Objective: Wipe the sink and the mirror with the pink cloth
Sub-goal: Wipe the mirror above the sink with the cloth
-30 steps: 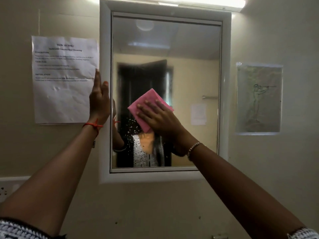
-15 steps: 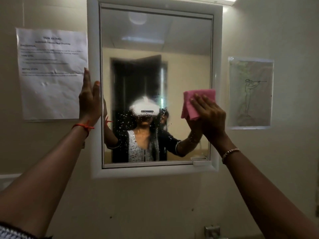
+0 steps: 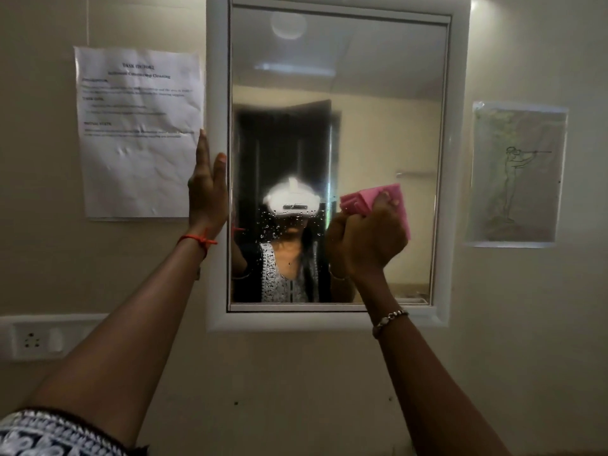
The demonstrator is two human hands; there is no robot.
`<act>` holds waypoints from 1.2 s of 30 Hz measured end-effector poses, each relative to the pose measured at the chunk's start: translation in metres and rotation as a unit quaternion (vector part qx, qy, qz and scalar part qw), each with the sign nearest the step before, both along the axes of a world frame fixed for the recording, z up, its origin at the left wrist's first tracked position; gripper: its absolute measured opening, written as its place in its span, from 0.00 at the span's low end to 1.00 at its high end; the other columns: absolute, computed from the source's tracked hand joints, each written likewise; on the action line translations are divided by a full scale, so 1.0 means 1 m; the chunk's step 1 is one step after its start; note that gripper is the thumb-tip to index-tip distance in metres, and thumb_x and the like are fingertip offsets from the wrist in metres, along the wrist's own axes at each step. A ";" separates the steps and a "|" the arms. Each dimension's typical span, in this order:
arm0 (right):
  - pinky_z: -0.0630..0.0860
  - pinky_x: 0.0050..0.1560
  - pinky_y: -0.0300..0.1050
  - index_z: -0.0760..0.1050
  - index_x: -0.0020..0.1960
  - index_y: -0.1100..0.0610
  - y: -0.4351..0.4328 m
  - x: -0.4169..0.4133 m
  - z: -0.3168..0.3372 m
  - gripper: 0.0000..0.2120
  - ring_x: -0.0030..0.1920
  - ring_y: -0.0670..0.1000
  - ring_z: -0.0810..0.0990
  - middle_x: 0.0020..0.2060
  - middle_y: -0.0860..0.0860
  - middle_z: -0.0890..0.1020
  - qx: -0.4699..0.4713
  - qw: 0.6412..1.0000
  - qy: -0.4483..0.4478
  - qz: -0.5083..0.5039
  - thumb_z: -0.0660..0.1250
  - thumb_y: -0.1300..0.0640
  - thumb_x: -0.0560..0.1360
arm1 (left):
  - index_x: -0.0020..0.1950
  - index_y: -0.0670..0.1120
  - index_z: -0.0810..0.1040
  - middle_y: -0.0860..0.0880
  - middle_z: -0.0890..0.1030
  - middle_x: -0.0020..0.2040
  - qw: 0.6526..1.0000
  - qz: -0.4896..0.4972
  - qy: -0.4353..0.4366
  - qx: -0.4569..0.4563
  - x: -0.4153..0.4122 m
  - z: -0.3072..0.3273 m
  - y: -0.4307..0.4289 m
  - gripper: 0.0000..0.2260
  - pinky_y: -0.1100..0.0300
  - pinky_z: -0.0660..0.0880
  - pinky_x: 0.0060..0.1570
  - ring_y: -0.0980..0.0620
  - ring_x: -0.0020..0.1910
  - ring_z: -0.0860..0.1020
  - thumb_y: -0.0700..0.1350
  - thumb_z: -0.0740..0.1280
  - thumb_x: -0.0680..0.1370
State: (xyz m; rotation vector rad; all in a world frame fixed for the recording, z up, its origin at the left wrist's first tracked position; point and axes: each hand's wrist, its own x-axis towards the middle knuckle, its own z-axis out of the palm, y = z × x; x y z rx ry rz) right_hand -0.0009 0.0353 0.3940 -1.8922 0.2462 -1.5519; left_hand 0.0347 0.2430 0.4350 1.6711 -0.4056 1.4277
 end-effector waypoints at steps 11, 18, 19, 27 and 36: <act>0.83 0.34 0.53 0.77 0.57 0.67 0.115 -0.006 0.000 0.20 0.45 0.62 0.84 0.50 0.65 0.83 -0.176 0.983 -0.019 0.048 0.72 0.62 0.66 | 0.75 0.46 0.50 0.46 0.54 0.77 0.998 -0.067 0.020 -0.010 -0.001 0.000 0.003 0.22 0.89 0.51 0.54 0.59 0.72 0.55 0.46 0.50 0.82; 0.82 0.45 0.56 0.76 0.60 0.61 0.121 0.006 -0.029 0.25 0.53 0.60 0.82 0.55 0.60 0.81 -0.429 0.903 -0.029 -0.024 0.74 0.51 0.67 | 0.75 0.47 0.52 0.49 0.54 0.77 0.980 -0.195 0.029 -0.037 -0.001 0.000 0.013 0.22 0.88 0.58 0.52 0.56 0.74 0.54 0.45 0.52 0.82; 0.82 0.45 0.55 0.76 0.61 0.60 0.119 0.009 -0.034 0.25 0.53 0.60 0.82 0.56 0.60 0.81 -0.460 0.887 -0.034 -0.034 0.74 0.51 0.67 | 0.75 0.47 0.52 0.49 0.54 0.77 0.978 -0.202 0.032 -0.039 -0.001 0.000 0.013 0.22 0.89 0.59 0.51 0.54 0.75 0.54 0.45 0.52 0.82; 0.80 0.52 0.54 0.73 0.64 0.56 0.084 0.020 -0.055 0.22 0.58 0.58 0.79 0.61 0.56 0.78 -0.618 0.781 -0.069 -0.063 0.50 0.54 0.76 | 0.75 0.47 0.53 0.48 0.56 0.77 0.990 -0.127 0.020 -0.050 -0.002 -0.003 0.003 0.22 0.88 0.56 0.53 0.52 0.75 0.56 0.47 0.53 0.82; 0.76 0.59 0.54 0.73 0.64 0.55 -0.009 0.039 -0.049 0.22 0.60 0.57 0.78 0.62 0.55 0.78 -0.693 0.701 -0.157 -0.065 0.67 0.57 0.71 | 0.74 0.43 0.58 0.45 0.62 0.75 0.997 -0.037 0.017 -0.063 0.003 -0.009 0.002 0.22 0.91 0.53 0.51 0.51 0.73 0.61 0.48 0.54 0.81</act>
